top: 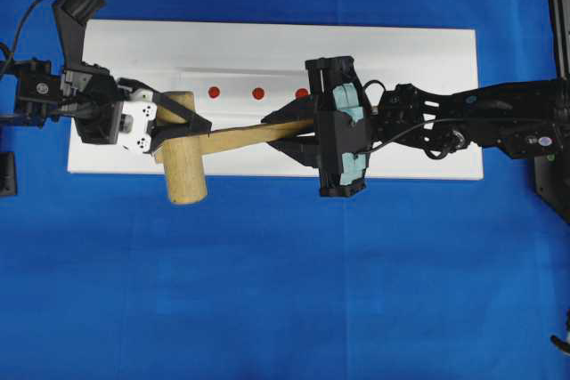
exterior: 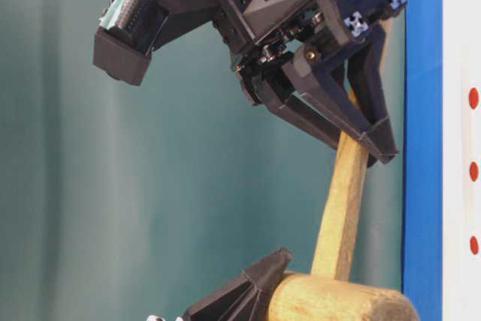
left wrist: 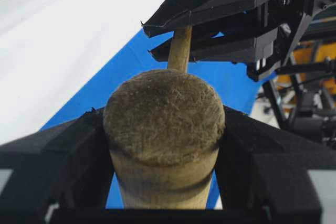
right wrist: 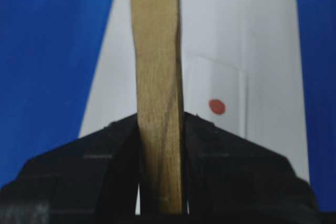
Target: Hit the mark with a hammer.
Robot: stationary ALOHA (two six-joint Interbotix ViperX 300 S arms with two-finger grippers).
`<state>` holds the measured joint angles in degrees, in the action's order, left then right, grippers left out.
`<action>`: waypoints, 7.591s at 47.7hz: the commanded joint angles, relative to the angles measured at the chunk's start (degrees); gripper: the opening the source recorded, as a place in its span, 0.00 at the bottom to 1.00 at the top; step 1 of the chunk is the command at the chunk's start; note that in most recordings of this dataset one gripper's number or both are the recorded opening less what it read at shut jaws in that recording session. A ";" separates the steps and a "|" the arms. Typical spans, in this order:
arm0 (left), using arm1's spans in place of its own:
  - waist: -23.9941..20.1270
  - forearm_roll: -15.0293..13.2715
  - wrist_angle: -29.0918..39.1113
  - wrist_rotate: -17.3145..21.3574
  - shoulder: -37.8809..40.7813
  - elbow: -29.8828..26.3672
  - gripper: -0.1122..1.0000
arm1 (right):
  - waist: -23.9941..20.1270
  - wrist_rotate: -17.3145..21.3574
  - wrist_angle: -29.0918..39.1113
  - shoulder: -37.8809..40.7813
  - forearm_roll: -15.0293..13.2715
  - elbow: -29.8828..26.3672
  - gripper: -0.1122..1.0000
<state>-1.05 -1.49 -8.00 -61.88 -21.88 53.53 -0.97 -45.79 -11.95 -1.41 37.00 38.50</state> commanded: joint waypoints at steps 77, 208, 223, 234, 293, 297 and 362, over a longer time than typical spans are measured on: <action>-2.64 0.79 8.70 45.97 -20.65 8.35 0.82 | -7.29 4.39 -1.05 -12.74 17.67 9.32 0.18; -4.66 0.62 5.19 64.25 -24.52 12.57 0.82 | -23.47 11.69 -11.51 23.64 29.09 -9.14 0.42; -4.75 0.62 5.19 64.16 -25.58 12.74 0.82 | -23.38 10.63 -11.25 16.17 29.09 -5.71 0.85; -4.66 0.53 5.19 63.98 -26.54 12.83 0.82 | -22.50 5.10 -11.16 4.75 29.00 -0.70 0.81; -4.66 0.62 5.27 64.60 -30.15 15.56 0.80 | 6.24 -15.21 11.69 -51.59 29.09 30.94 0.80; -4.66 0.70 5.45 64.60 -31.38 16.52 0.80 | 6.24 -15.12 11.34 -51.50 29.36 32.61 0.80; -3.52 0.70 6.86 68.20 -38.85 23.73 0.78 | 6.24 -15.12 8.00 -52.12 31.90 37.97 0.72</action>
<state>-4.83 -0.70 -0.97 6.33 -61.00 77.87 5.19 -61.00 -3.60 -53.70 68.91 76.99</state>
